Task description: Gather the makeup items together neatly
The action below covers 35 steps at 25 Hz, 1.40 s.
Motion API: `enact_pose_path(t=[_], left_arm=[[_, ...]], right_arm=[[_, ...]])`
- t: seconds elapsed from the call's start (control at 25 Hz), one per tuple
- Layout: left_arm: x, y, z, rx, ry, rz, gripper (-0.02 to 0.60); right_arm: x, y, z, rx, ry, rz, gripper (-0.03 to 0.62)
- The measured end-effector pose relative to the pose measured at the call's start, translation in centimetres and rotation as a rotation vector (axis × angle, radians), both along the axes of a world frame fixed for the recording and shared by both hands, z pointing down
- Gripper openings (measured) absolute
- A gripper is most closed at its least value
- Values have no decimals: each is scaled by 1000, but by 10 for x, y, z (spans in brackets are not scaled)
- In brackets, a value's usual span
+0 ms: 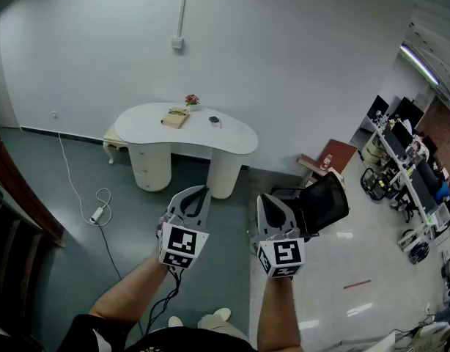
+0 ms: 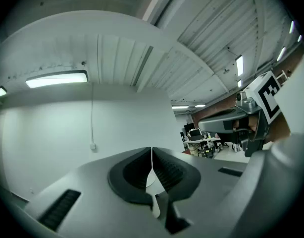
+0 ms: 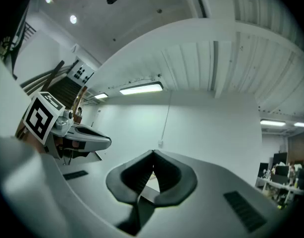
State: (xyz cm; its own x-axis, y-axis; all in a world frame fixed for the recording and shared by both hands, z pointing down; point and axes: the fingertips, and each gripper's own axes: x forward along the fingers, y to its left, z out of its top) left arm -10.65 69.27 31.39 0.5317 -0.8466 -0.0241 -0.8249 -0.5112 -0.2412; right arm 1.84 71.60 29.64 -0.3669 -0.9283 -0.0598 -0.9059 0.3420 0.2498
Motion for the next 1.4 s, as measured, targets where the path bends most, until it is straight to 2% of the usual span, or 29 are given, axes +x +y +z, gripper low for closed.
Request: enact_pose_path(t=[0.12,0.2,0.4,0.52,0.64,0.92,1.12,1.4], left_arm=[[-13,4,7,-16,80,-38,25],[-15,7,12,-16,95,-51,25],[-7,9,19,-3,22,-64,25],[2,10,15,1,41,-68,25],[11,5,22,-11,18,-91,25],[36,-4,31,-30,12,-119,25],[54,-3,32,-16,6,-146,25],[73,-5,25,-15,-24,-133,25]], right_arm=[[7,10,2,16,31,32,25],[18,13,20,-30,2,38,25],[59,19,57,-108,-76,64,25],[87,24,60,-110,-92,64,26],[107,24,59,-104,-90,51,25],[131,15,53,-80,-63,-3,26],[150,14,58,-83,-90,-6,26],[162,7,57,-74,-119,-28,33]])
